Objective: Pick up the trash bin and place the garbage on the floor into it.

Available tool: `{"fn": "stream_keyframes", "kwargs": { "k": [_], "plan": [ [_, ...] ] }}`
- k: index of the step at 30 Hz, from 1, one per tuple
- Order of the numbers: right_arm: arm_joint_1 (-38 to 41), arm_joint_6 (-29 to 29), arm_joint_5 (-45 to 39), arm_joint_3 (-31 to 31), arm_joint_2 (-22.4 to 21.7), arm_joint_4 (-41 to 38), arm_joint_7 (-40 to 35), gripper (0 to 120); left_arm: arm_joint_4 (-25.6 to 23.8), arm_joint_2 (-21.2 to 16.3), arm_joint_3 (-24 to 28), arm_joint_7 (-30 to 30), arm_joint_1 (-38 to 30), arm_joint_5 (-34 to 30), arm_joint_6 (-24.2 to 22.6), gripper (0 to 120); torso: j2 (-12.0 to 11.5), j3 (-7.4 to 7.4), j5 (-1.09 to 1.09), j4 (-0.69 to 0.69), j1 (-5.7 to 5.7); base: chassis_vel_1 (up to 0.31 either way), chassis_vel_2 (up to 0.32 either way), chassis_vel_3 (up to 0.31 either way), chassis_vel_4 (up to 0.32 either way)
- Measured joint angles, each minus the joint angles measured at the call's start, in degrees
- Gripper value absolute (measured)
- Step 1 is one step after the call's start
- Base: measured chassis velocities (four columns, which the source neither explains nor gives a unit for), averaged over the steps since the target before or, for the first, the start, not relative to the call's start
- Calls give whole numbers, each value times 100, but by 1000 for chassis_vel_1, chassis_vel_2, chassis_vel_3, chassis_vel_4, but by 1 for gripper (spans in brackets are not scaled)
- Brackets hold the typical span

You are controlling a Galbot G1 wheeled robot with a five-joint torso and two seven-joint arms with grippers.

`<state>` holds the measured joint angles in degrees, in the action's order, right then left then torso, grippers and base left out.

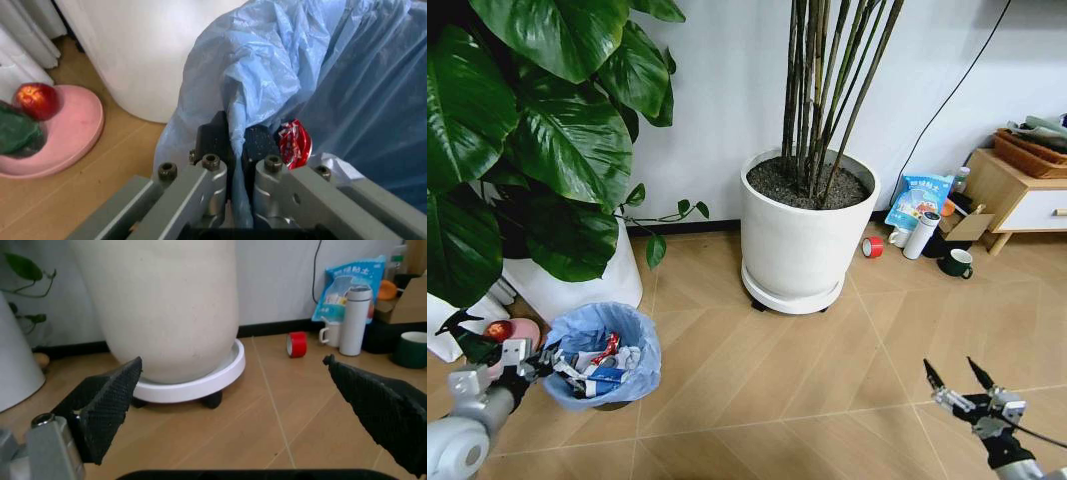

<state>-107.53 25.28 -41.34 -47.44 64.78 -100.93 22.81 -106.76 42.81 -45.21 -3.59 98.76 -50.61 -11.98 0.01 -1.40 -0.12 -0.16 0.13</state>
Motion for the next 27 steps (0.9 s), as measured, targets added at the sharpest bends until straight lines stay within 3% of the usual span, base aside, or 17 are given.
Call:
{"fn": "stream_keyframes", "kwargs": {
  "k": [11,27],
  "plan": [
    [153,218,154,150,210,415,60,100,-112,681,-374,74,546,171,58,0,0,0,1,2,1,0,0,0,0],
    [333,236,83,203,111,546,96,100,-167,627,-527,38,533,43,34,0,0,0,0,1,1,87,-90,-87,89]
  ]
}}
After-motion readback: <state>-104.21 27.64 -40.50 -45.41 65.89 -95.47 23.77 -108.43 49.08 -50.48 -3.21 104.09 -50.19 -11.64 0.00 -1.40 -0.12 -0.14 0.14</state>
